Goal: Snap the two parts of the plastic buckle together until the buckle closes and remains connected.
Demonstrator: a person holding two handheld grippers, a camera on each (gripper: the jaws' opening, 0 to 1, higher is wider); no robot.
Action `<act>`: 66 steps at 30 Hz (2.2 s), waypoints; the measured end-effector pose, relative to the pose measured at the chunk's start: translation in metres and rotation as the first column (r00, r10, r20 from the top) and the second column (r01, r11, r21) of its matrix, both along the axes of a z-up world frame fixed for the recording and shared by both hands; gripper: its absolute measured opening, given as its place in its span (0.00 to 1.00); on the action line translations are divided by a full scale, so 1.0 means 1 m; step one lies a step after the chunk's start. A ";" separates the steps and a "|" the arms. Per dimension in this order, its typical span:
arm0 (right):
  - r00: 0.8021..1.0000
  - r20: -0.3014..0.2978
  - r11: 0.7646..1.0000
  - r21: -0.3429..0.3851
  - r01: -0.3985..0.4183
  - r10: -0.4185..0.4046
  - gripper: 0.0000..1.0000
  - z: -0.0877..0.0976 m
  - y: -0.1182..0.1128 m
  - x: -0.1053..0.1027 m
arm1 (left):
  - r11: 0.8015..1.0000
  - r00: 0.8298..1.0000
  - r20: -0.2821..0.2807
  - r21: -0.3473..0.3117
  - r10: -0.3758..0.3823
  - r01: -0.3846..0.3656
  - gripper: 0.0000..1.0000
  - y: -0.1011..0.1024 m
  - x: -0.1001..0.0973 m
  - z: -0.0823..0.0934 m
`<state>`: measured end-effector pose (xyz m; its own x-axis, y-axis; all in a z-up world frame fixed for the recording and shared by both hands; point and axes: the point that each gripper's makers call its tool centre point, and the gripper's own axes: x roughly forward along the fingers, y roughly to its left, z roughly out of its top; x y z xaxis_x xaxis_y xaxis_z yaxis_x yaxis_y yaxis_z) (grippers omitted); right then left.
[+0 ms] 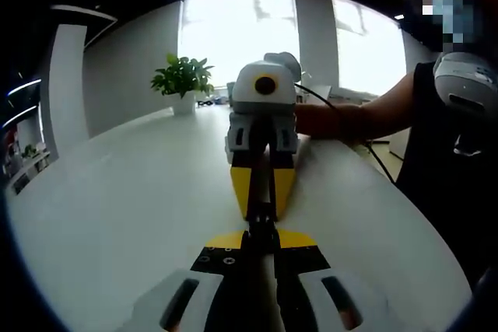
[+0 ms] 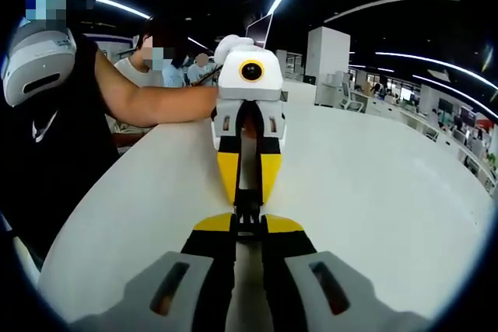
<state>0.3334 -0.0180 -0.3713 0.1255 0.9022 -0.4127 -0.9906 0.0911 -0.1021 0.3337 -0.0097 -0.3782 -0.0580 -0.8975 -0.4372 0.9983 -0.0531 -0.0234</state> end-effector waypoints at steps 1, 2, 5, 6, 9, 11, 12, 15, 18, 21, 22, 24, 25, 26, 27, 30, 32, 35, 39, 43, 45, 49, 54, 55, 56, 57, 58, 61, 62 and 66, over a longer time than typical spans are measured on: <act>1.000 0.002 1.000 0.001 -0.001 0.001 0.11 0.000 0.000 0.000 | 1.000 1.000 0.001 0.000 0.000 0.000 0.11 0.000 0.000 0.000; 1.000 0.001 1.000 0.001 -0.001 0.001 0.11 0.000 0.000 0.000 | 1.000 1.000 0.004 0.001 0.000 0.000 0.11 0.000 0.000 0.000; 1.000 0.001 1.000 0.003 -0.007 0.007 0.10 0.000 0.001 -0.002 | 1.000 1.000 0.010 0.001 -0.006 0.006 0.10 -0.005 -0.003 0.000; 1.000 0.002 1.000 0.004 -0.011 0.011 0.10 0.000 0.002 -0.002 | 1.000 1.000 0.010 0.002 -0.013 0.013 0.10 -0.007 -0.004 0.000; 1.000 0.002 1.000 0.005 -0.012 0.012 0.10 -0.001 0.001 -0.003 | 1.000 1.000 0.011 0.004 -0.009 0.009 0.10 -0.007 -0.003 -0.001; 1.000 0.000 1.000 0.006 -0.013 0.013 0.10 -0.001 0.001 -0.003 | 1.000 1.000 0.013 0.006 -0.008 0.008 0.10 -0.007 -0.003 -0.002; 1.000 0.000 1.000 0.006 -0.013 0.013 0.10 -0.001 0.001 -0.003 | 1.000 1.000 0.015 0.006 -0.007 0.007 0.10 -0.008 -0.003 -0.002; 1.000 -0.002 1.000 0.009 -0.015 0.015 0.09 -0.001 0.001 -0.004 | 1.000 1.000 0.013 0.005 -0.008 0.008 0.10 -0.009 -0.004 -0.002; 1.000 -0.001 1.000 0.010 -0.021 0.021 0.09 -0.002 0.001 -0.005 | 1.000 1.000 0.019 0.005 -0.010 0.010 0.10 -0.011 -0.005 -0.002; 1.000 -0.002 1.000 0.010 -0.021 0.021 0.09 -0.002 0.001 -0.005 | 1.000 1.000 0.015 0.005 -0.010 0.010 0.10 -0.010 -0.005 -0.002; 1.000 -0.001 1.000 0.009 -0.021 0.021 0.09 -0.002 0.001 -0.005 | 1.000 1.000 0.016 0.006 -0.009 0.009 0.10 -0.009 -0.005 -0.002; 1.000 0.001 1.000 0.008 -0.021 0.021 0.09 -0.001 0.001 -0.005 | 1.000 1.000 0.016 0.007 -0.008 0.008 0.10 -0.009 -0.005 -0.002; 1.000 0.001 1.000 0.008 -0.021 0.021 0.09 -0.001 0.001 -0.006 | 1.000 1.000 0.015 0.008 -0.007 0.007 0.10 -0.009 -0.005 -0.002; 1.000 0.002 1.000 0.007 -0.021 0.021 0.09 -0.001 0.001 -0.006 | 1.000 1.000 0.015 0.008 -0.007 0.007 0.10 -0.009 -0.006 -0.002; 1.000 0.002 1.000 0.007 -0.021 0.021 0.09 -0.001 0.001 -0.006 | 1.000 1.000 0.013 0.009 -0.006 0.006 0.10 -0.009 -0.006 -0.002; 1.000 0.004 1.000 0.007 -0.021 0.021 0.09 -0.001 0.001 -0.006 | 1.000 1.000 0.013 0.010 -0.006 0.006 0.10 -0.008 -0.007 -0.001; 1.000 0.004 1.000 0.007 -0.022 0.022 0.09 -0.001 0.002 -0.006 | 1.000 1.000 0.011 0.010 -0.006 0.006 0.10 -0.008 -0.007 -0.001; 1.000 0.004 1.000 0.007 -0.022 0.022 0.09 -0.001 0.002 -0.006 | 1.000 1.000 0.008 0.009 -0.006 0.006 0.10 -0.008 -0.008 -0.001; 1.000 0.004 1.000 0.006 -0.023 0.023 0.09 -0.001 0.002 -0.006 | 1.000 1.000 0.008 0.008 -0.006 0.006 0.10 -0.008 -0.007 -0.001; 1.000 0.013 1.000 0.007 -0.024 0.024 0.09 -0.001 0.002 -0.006 | 1.000 1.000 0.023 0.013 -0.012 0.011 0.10 -0.007 -0.007 -0.001; 1.000 0.014 1.000 0.007 -0.025 0.025 0.09 -0.001 0.002 -0.006 | 1.000 1.000 0.025 0.012 -0.015 0.015 0.10 -0.007 -0.007 -0.001; 1.000 0.013 1.000 0.006 -0.027 0.027 0.09 -0.001 0.003 -0.006 | 1.000 1.000 0.016 0.004 -0.018 0.018 0.11 -0.004 -0.005 -0.001; 1.000 0.010 1.000 0.007 -0.025 0.025 0.09 -0.001 0.003 -0.004 | 1.000 1.000 0.014 0.007 -0.017 0.017 0.11 -0.005 -0.004 0.000; 1.000 0.010 1.000 0.007 -0.024 0.024 0.09 -0.001 0.003 -0.004 | 1.000 1.000 0.010 0.007 -0.016 0.016 0.10 -0.006 -0.004 0.000; 1.000 0.009 1.000 0.007 -0.024 0.024 0.09 -0.001 0.003 -0.004 | 1.000 1.000 0.008 0.007 -0.014 0.014 0.10 -0.006 -0.004 0.000; 1.000 0.008 1.000 0.008 -0.024 0.024 0.09 -0.001 0.003 -0.003 | 1.000 1.000 0.007 0.004 -0.011 0.011 0.10 -0.007 -0.004 -0.001; 1.000 0.009 1.000 0.008 -0.024 0.024 0.09 -0.001 0.004 -0.003 | 1.000 1.000 0.010 0.005 -0.012 0.012 0.10 -0.008 -0.004 -0.001; 1.000 0.012 1.000 0.009 -0.026 0.026 0.08 -0.001 0.004 -0.003 | 1.000 1.000 0.008 0.003 -0.009 0.009 0.10 -0.008 -0.003 0.000; 1.000 0.014 1.000 0.008 -0.027 0.026 0.08 -0.001 0.004 -0.003 | 1.000 1.000 0.007 0.004 -0.007 0.007 0.10 -0.008 -0.003 0.000; 1.000 0.010 1.000 0.007 -0.028 0.028 0.08 -0.001 0.005 -0.003 | 1.000 1.000 0.005 0.008 -0.008 0.008 0.10 -0.008 -0.004 -0.001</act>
